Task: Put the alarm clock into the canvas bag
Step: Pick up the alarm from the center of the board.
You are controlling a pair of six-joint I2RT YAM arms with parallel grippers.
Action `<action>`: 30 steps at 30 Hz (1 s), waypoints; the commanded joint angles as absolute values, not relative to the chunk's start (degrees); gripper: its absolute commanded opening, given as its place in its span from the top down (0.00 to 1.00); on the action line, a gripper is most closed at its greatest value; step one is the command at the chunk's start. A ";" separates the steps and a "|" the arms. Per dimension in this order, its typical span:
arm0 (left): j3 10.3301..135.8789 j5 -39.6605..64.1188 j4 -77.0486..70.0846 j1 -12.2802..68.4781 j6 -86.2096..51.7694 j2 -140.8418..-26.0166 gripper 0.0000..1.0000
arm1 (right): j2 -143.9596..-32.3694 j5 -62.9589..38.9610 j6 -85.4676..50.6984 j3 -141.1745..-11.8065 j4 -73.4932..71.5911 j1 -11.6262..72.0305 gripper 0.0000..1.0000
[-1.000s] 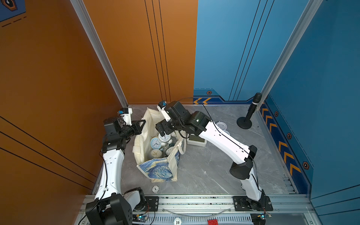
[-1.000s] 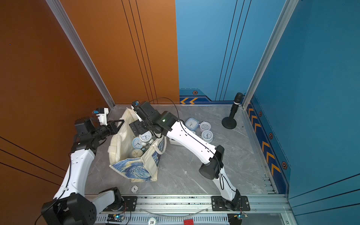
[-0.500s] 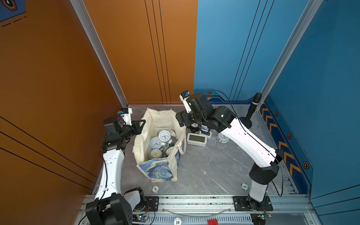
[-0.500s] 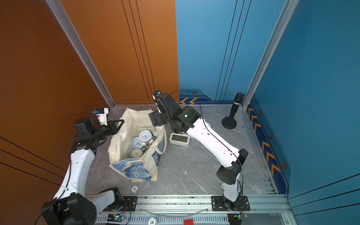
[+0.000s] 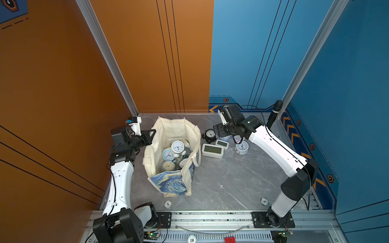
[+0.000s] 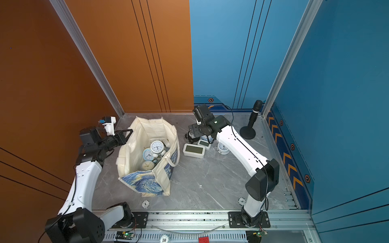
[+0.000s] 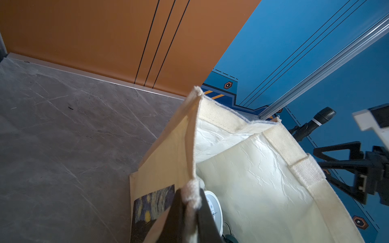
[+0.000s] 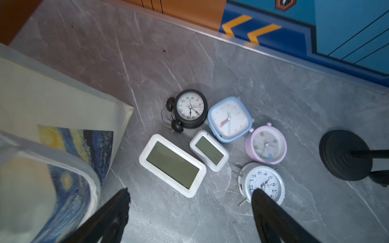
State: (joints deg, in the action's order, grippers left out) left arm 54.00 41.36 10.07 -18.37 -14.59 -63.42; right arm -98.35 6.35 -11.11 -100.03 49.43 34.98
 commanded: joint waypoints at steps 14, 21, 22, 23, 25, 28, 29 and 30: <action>53.89 40.69 8.05 -18.64 -14.59 -63.13 1.00 | -113.55 -8.31 -3.44 -99.58 44.25 34.18 0.06; 53.81 40.61 8.08 -18.46 -14.44 -63.11 1.00 | -121.85 -11.92 -3.08 -105.40 44.36 34.10 0.05; 53.81 40.61 8.12 -18.46 -14.51 -63.11 1.00 | -122.88 -12.61 -2.98 -106.00 44.51 34.09 0.05; 53.82 40.61 8.04 -18.46 -14.50 -63.14 1.00 | -123.54 -12.88 -2.94 -106.33 44.64 34.05 0.04; 53.90 40.85 8.11 -18.37 -14.60 -63.19 1.00 | -124.56 -13.26 -2.86 -106.61 44.78 34.02 0.03; 53.79 40.61 8.04 -18.37 -14.51 -63.11 1.00 | -125.58 -12.80 -2.72 -106.72 45.29 33.91 0.01; 53.82 40.63 8.07 -18.35 -14.50 -63.11 1.00 | -125.81 -12.83 -2.73 -106.86 45.76 33.87 0.01; 53.80 40.73 8.01 -18.24 -14.58 -63.13 1.00 | -125.94 -13.09 -2.72 -106.96 46.39 33.87 0.01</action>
State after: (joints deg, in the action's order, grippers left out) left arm 54.00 41.34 10.09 -18.37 -14.59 -63.44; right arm -125.32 -12.03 -3.60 -105.49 44.38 34.26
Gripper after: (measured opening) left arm 0.105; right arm 0.990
